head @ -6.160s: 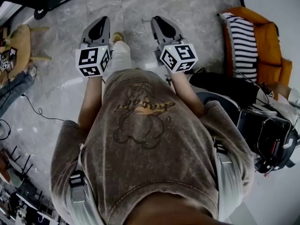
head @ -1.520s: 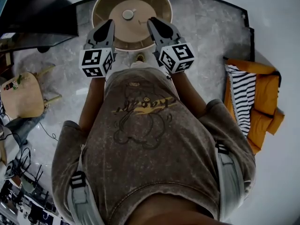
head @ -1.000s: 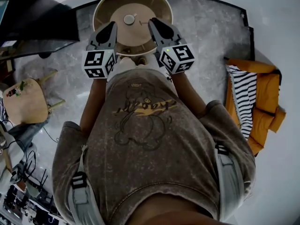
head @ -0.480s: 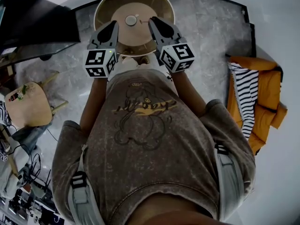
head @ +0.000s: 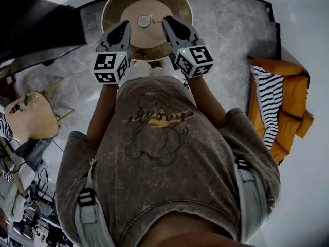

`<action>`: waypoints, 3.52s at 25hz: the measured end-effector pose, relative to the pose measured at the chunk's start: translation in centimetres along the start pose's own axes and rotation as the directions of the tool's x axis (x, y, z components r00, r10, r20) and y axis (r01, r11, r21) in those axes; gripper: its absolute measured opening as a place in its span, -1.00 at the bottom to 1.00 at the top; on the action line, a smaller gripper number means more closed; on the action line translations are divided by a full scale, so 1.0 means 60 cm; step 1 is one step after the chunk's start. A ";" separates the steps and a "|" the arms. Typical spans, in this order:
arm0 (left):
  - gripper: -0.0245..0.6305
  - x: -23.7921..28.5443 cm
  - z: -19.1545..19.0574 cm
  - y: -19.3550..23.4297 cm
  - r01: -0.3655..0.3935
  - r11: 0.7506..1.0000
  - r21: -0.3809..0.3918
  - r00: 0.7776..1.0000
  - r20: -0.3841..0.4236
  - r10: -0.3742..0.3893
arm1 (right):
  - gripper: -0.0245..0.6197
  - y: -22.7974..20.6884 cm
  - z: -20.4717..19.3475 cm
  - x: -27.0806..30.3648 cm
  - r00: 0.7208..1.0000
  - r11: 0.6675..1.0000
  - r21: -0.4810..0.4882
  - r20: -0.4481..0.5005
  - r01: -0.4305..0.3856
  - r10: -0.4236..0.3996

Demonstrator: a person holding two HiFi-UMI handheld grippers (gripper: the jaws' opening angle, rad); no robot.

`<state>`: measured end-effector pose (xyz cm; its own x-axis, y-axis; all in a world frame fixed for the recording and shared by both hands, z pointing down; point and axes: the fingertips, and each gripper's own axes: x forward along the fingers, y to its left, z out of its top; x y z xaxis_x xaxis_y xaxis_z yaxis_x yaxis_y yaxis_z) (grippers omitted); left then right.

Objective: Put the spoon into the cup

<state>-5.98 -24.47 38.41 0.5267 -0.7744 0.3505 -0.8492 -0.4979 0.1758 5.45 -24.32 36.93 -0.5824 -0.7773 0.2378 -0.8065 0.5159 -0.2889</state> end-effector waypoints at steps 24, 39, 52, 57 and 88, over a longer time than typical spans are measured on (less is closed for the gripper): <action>-0.87 0.075 -0.025 0.028 0.023 0.999 -0.033 0.998 -0.058 -0.025 | -0.76 -0.048 -0.033 0.062 0.997 1.000 0.006 -0.076 0.000 0.000; -0.87 0.137 -0.098 0.073 0.012 0.997 -0.082 0.996 -0.089 -0.020 | -0.76 -0.091 -0.113 0.150 0.992 1.000 0.024 -0.129 -0.010 0.013; -0.87 0.185 -0.188 0.116 -0.001 0.996 -0.095 0.994 -0.105 -0.009 | -0.76 -0.125 -0.212 0.192 0.987 0.999 0.049 -0.162 0.008 0.000; -0.87 0.195 -0.211 0.129 -0.002 0.993 -0.114 0.993 -0.116 -0.011 | -0.76 -0.121 -0.239 0.215 0.984 0.998 0.057 -0.177 0.008 0.003; -0.87 0.194 -0.277 0.140 -0.001 0.990 -0.144 0.984 -0.176 -0.024 | -0.76 -0.176 -0.438 0.285 0.930 0.992 0.096 -0.364 0.087 -0.047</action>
<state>-7.61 -31.15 59.23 0.5323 -0.6815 0.5022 -0.8465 -0.4358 0.3058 1.34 -33.60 68.45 -0.5414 -0.6163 0.5719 -0.8406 0.4091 -0.3549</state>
